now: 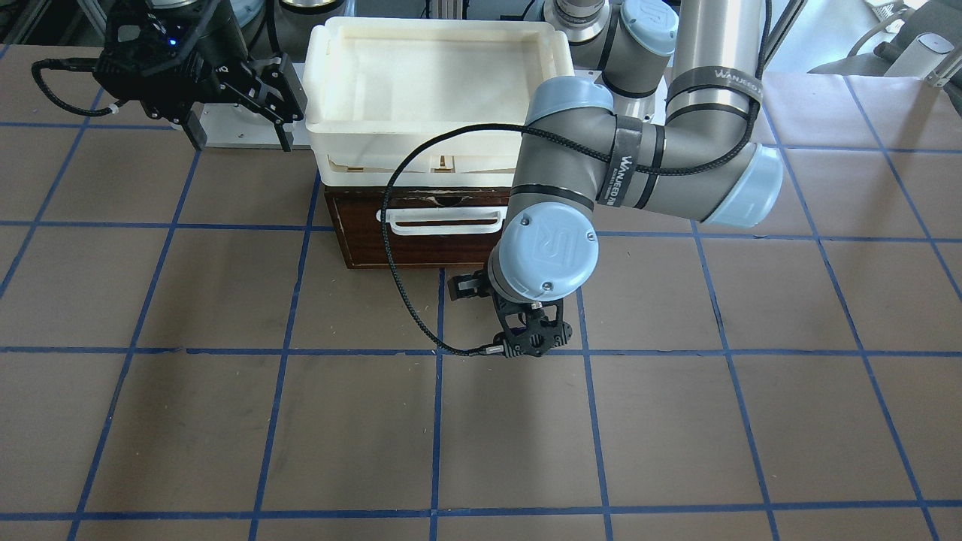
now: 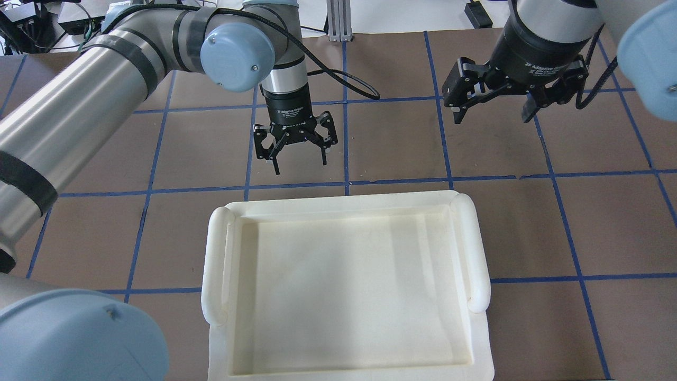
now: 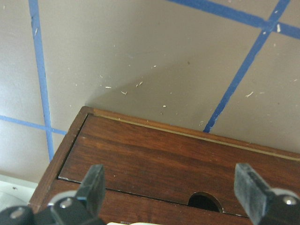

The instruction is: Put scissors in drawer and close it

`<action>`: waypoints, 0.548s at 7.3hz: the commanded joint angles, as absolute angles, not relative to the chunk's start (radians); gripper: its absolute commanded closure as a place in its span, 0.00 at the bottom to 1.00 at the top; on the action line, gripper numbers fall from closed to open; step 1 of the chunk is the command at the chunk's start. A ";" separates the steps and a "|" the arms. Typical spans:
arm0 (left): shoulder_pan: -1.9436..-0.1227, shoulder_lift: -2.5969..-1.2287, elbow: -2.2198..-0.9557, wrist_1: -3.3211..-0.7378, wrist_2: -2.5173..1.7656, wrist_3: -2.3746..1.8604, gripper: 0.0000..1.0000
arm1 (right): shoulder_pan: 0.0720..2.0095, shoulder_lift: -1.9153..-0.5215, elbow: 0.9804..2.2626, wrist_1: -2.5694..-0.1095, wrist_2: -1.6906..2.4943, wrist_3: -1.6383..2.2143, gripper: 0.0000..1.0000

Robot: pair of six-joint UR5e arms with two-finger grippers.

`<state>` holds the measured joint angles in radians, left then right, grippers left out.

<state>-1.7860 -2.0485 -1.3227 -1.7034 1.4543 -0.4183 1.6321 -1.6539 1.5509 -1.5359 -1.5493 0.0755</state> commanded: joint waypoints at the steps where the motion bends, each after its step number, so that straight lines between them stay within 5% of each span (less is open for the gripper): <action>1: -1.726 -2.028 -1.295 -1.558 1.460 -0.339 0.00 | 1.632 -1.654 1.551 -1.545 -1.549 0.078 0.00; 4: -1.620 -1.965 -1.293 -1.536 1.463 -0.043 0.00 | 1.631 -1.654 1.549 -1.552 -1.552 0.077 0.00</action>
<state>-1.6635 -1.9946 -1.2939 -1.5437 1.4614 -0.1949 1.6313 -1.6537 1.5504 -1.5508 -1.5500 0.0788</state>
